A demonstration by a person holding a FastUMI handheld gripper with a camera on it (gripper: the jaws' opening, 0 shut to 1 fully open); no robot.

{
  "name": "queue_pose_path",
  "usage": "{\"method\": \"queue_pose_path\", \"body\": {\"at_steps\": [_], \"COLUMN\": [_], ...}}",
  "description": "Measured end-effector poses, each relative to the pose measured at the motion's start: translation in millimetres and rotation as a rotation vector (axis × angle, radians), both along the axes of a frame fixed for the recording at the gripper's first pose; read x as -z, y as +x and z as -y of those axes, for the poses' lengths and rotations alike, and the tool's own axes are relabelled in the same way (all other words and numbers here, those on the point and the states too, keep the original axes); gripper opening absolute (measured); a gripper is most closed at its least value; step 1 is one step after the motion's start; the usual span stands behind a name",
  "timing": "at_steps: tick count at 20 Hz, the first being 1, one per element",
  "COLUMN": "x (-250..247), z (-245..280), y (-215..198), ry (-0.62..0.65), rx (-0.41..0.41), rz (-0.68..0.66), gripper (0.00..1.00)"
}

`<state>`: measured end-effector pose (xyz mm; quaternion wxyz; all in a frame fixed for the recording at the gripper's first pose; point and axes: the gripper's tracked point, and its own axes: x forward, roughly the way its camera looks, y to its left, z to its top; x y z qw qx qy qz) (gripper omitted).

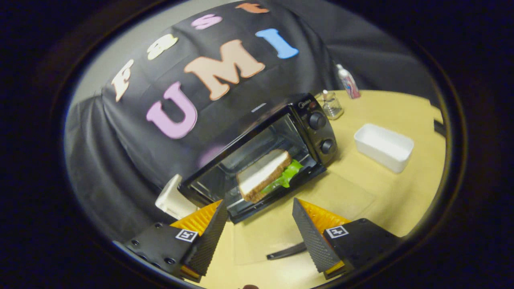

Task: Open the toaster oven, put the food inside, and close the toaster oven door.

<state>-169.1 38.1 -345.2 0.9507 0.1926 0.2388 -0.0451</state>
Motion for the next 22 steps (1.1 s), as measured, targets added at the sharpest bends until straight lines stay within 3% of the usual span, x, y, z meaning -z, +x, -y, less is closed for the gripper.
{"method": "queue_pose_path", "body": {"at_steps": [3,6,15,22], "x": [4,24,116,128], "z": [15,21,19,3], "y": [-24,-47,-91,-62], "ry": [-0.207,-0.307,-0.407,-0.372], "rx": [-0.018,-0.042,-0.141,-0.156], "rz": [-0.034,-0.107,-0.342,-0.303], "gripper": [1.00,1.00,1.00,1.00]}}
